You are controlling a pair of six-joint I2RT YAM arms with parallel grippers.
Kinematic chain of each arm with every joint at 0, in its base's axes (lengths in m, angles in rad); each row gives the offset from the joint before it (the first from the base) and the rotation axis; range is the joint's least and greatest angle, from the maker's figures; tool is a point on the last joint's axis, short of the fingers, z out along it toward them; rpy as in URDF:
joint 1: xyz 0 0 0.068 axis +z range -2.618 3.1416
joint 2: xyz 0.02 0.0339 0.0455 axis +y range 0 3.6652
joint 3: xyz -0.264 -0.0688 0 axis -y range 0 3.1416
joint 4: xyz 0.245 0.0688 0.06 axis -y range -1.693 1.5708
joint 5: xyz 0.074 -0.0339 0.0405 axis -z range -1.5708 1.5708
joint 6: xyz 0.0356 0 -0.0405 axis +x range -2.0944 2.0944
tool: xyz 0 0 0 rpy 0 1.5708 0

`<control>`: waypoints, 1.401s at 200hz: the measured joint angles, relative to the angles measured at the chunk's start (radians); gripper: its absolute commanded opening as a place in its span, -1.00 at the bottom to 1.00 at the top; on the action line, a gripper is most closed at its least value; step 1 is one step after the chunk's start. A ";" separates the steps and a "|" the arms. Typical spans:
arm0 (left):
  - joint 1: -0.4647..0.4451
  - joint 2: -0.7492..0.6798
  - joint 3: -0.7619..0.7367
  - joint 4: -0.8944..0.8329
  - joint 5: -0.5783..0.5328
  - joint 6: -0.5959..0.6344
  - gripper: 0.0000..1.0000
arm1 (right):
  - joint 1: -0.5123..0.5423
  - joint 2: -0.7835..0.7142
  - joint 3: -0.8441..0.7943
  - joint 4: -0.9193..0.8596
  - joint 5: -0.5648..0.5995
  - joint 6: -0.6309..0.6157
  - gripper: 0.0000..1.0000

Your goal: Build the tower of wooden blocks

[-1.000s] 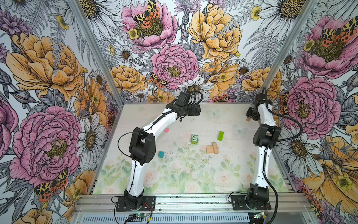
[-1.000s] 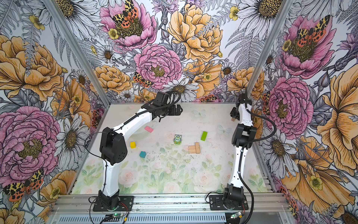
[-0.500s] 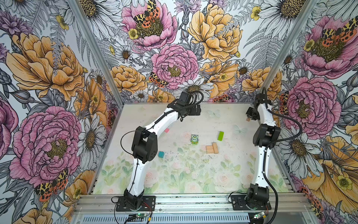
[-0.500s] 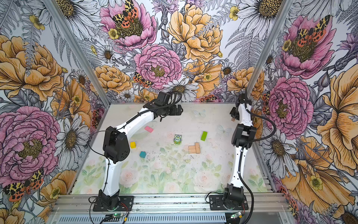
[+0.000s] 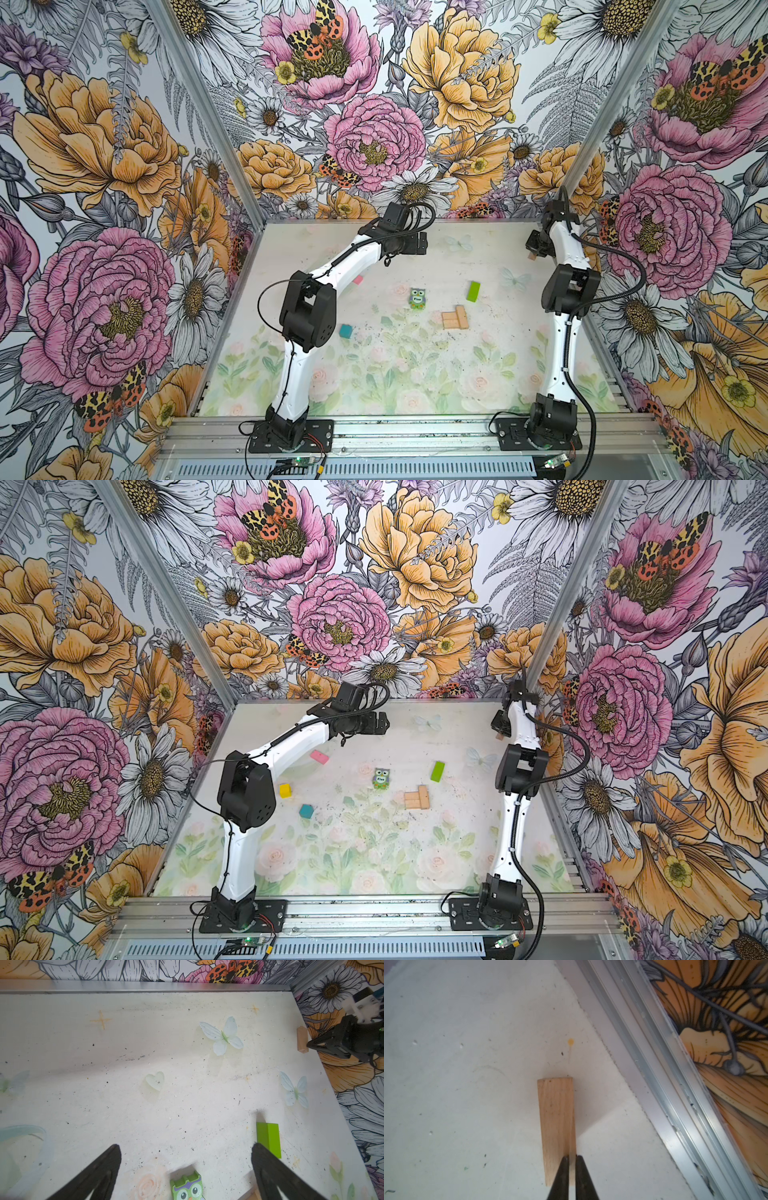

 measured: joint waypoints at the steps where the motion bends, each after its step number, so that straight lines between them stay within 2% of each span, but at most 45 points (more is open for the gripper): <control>1: 0.000 -0.003 -0.003 0.000 0.000 0.000 0.98 | 0.000 0.000 0.000 0.000 -0.001 0.000 -0.81; 75: 0.034 -0.169 -0.218 0.106 -0.006 -0.005 0.98 | -0.003 -0.074 -0.116 -0.026 -0.092 0.009 -0.85; 142: 0.081 -0.262 -0.385 0.208 -0.002 -0.013 0.98 | 0.029 -0.171 -0.281 -0.051 -0.114 0.019 -0.90; 151: 0.086 -0.274 -0.403 0.215 0.002 -0.013 0.98 | 0.036 -0.181 -0.299 -0.053 -0.114 0.019 -0.84; 174: 0.094 -0.308 -0.430 0.219 0.013 -0.015 0.98 | 0.045 -0.194 -0.313 -0.053 -0.123 0.024 -0.47; 188: 0.095 -0.325 -0.432 0.230 0.017 -0.015 0.98 | 0.050 -0.204 -0.313 -0.053 -0.124 0.034 -0.08; 206: 0.095 -0.344 -0.432 0.248 0.018 -0.016 0.98 | 0.053 -0.224 -0.304 -0.055 -0.108 0.057 0.20; 230: 0.095 -0.353 -0.432 0.266 0.018 -0.023 0.98 | 0.045 -0.227 -0.233 -0.057 -0.082 0.127 0.28; 280: 0.095 -0.354 -0.441 0.283 0.017 -0.035 0.98 | 0.023 -0.189 -0.093 -0.070 -0.055 0.264 0.27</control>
